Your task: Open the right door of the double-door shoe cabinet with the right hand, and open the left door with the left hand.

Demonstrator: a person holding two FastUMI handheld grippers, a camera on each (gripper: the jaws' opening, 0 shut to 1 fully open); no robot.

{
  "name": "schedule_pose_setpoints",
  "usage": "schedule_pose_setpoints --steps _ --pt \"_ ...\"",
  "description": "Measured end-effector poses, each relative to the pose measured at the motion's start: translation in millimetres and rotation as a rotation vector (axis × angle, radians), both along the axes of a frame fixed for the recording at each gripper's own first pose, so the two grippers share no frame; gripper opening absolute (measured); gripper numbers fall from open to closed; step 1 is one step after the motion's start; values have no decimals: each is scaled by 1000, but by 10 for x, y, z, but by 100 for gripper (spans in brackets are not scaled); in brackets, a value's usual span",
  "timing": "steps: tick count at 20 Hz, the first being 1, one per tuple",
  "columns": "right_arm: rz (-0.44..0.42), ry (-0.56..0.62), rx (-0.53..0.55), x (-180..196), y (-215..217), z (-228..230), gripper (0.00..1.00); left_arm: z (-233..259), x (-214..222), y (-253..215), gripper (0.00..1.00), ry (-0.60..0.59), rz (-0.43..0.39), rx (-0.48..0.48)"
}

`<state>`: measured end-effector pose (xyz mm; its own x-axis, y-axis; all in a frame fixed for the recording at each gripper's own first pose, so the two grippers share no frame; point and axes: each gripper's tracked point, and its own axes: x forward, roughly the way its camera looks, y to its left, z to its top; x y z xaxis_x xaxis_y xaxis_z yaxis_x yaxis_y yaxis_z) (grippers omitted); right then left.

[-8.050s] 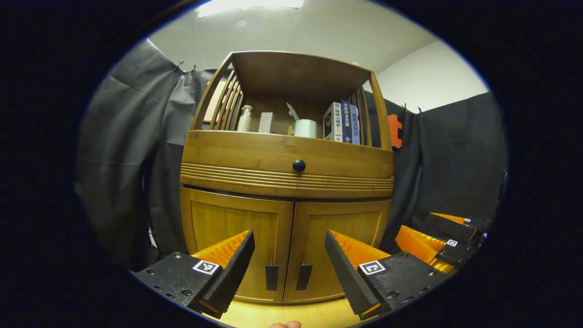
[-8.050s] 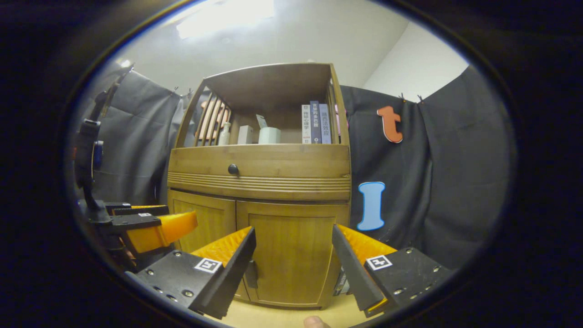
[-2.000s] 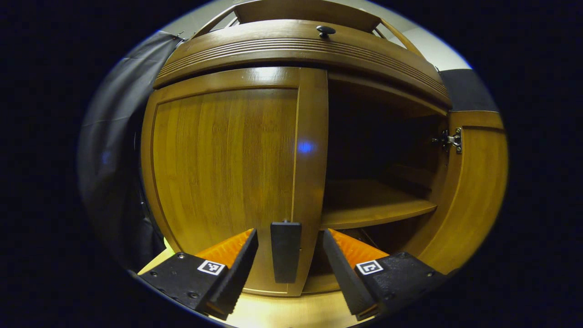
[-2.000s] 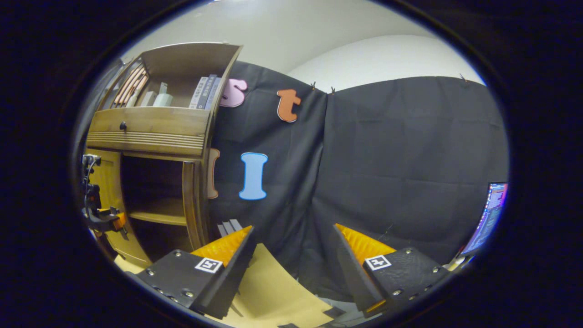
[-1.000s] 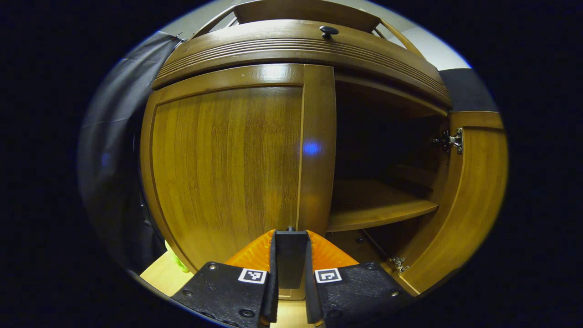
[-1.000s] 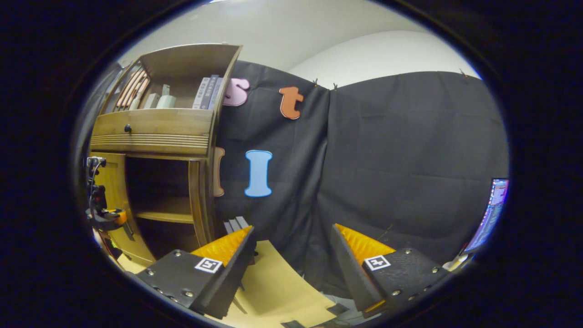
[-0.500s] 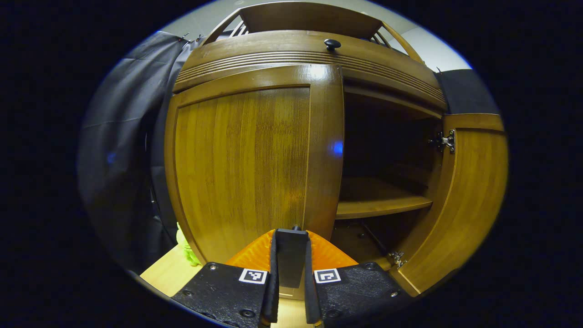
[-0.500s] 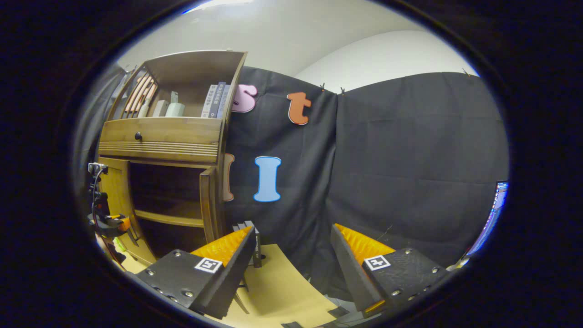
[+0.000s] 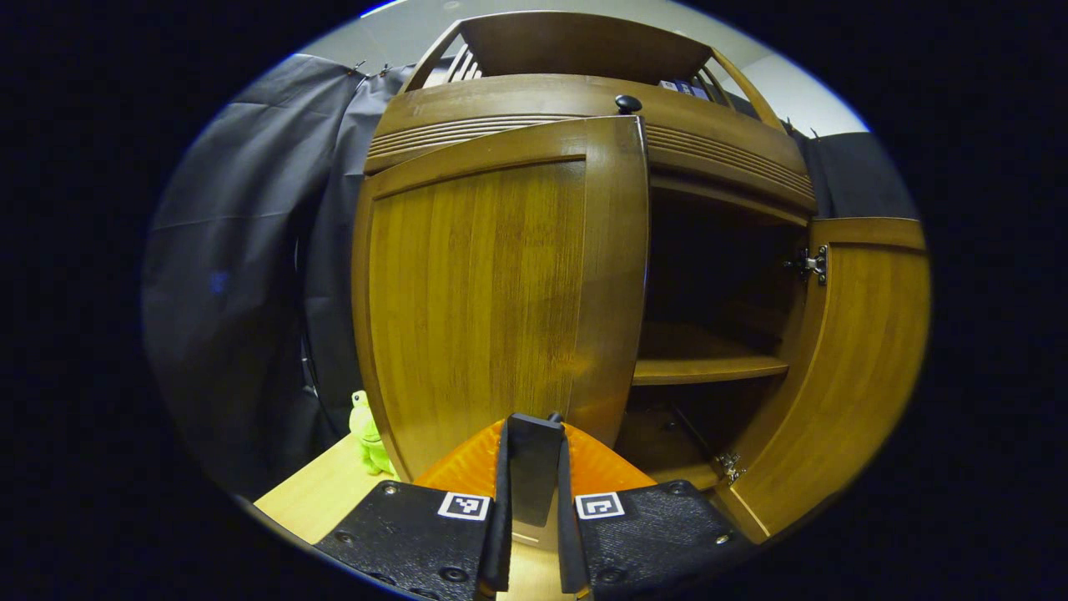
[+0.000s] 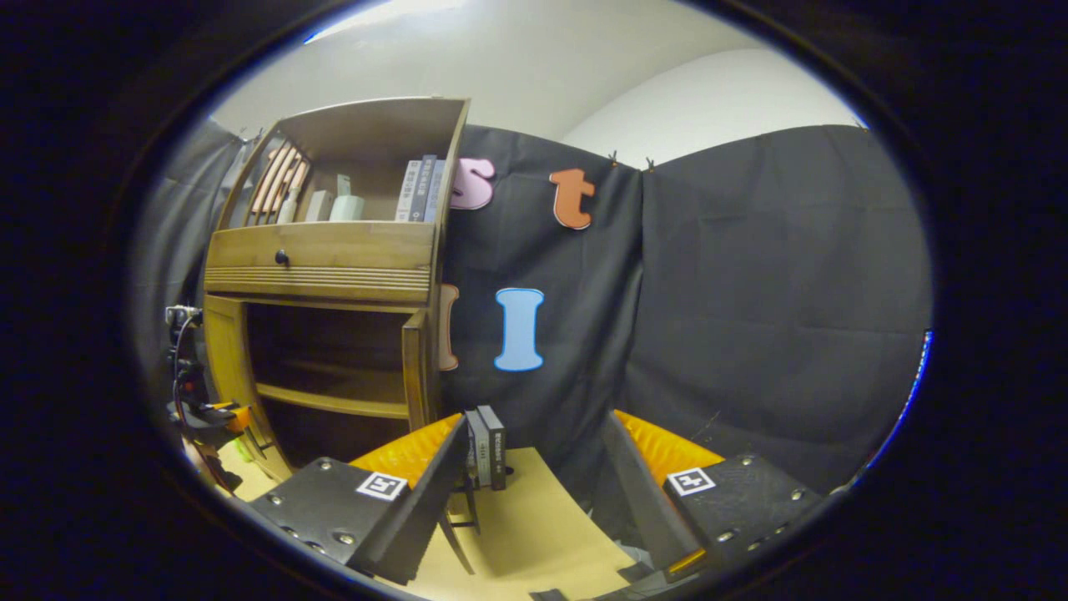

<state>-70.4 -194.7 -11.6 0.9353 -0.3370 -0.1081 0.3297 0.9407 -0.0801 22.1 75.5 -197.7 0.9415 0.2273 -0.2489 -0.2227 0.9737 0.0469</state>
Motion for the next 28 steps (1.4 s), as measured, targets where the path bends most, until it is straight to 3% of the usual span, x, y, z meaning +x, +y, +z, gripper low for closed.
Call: schedule_pose_setpoints --steps 1,9,18,21,28 --pt "10 3 3 18 22 -9 96 -3 -37 3 25 -1 2 0" --pt "104 40 20 201 242 -113 96 61 -340 129 25 -3 27 -4" --pt "133 57 25 264 288 -189 97 97 -574 241 25 -9 69 -33" --pt "144 57 29 280 304 -197 96 115 -656 289 16 -20 101 -54" --pt "179 62 20 300 391 -208 96 187 -696 348 9 -14 129 -7"
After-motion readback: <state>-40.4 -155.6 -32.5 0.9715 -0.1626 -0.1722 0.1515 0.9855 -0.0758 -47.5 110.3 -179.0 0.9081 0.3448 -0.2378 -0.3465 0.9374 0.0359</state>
